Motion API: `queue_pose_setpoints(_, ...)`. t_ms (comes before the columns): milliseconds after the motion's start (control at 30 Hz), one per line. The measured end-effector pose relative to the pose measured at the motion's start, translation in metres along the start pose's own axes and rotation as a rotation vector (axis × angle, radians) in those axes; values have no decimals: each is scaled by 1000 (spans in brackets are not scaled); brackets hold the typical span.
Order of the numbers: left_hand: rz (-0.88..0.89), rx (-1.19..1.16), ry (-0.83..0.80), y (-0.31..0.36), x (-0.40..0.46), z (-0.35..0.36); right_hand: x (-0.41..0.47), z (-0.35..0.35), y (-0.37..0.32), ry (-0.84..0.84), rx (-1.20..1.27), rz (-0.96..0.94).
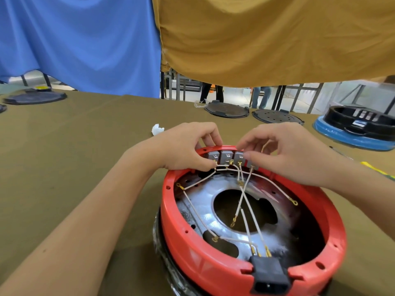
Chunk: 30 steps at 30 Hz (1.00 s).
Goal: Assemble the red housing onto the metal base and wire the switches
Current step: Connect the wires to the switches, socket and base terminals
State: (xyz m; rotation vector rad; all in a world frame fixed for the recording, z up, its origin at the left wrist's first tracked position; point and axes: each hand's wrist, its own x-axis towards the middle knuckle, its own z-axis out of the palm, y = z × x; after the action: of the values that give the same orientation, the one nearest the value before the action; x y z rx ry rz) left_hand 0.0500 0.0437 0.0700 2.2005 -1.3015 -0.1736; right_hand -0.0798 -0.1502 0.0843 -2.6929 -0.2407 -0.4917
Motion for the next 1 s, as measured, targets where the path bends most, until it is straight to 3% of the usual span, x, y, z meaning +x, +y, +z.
queue_pose_setpoints(200, 3, 18, -10, 1, -1, 0, 3, 10, 5, 92, 7, 63)
queue_pose_setpoints(467, 14, 84, -6, 6, -2, -1, 5, 13, 7, 49, 30, 73)
queue_pose_setpoints(833, 93, 200, -13, 10, 2, 6, 11, 11, -11, -88, -317, -13)
queue_pose_setpoints(1000, 97, 137, -6, 11, 1, 7, 14, 16, -15, -123, -322, 16)
